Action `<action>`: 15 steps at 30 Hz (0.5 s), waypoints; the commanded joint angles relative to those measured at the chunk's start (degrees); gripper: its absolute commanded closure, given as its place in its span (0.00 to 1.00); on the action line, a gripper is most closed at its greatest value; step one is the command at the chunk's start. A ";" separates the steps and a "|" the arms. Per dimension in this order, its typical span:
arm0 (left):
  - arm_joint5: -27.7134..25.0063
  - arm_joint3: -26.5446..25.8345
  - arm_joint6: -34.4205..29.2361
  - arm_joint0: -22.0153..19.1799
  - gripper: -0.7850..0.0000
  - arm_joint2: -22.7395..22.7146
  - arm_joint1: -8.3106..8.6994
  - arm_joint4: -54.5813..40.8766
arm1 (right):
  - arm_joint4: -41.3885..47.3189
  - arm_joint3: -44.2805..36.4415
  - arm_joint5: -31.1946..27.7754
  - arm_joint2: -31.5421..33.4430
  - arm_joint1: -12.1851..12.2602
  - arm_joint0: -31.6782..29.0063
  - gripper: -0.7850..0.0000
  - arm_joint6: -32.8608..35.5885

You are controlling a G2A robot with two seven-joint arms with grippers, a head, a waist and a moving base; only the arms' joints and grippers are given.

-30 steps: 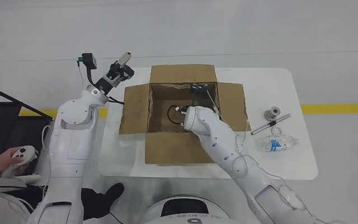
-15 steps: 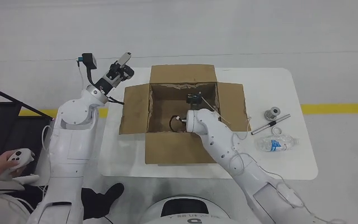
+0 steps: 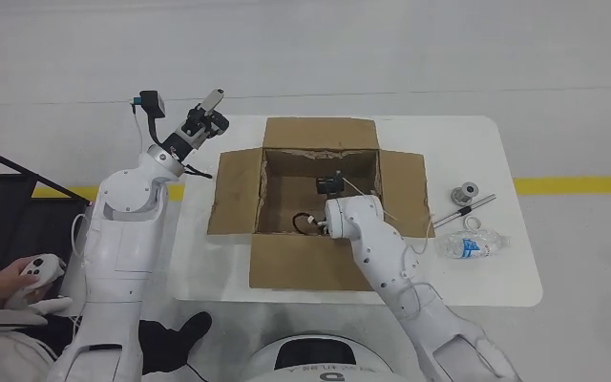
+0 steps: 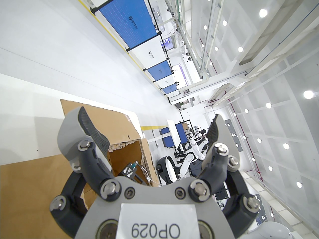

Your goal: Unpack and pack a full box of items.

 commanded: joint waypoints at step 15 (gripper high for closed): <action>0.01 0.02 0.00 -0.01 0.00 0.00 0.00 -0.04 | -9.76 13.57 -6.01 2.33 -10.01 6.41 0.64 6.03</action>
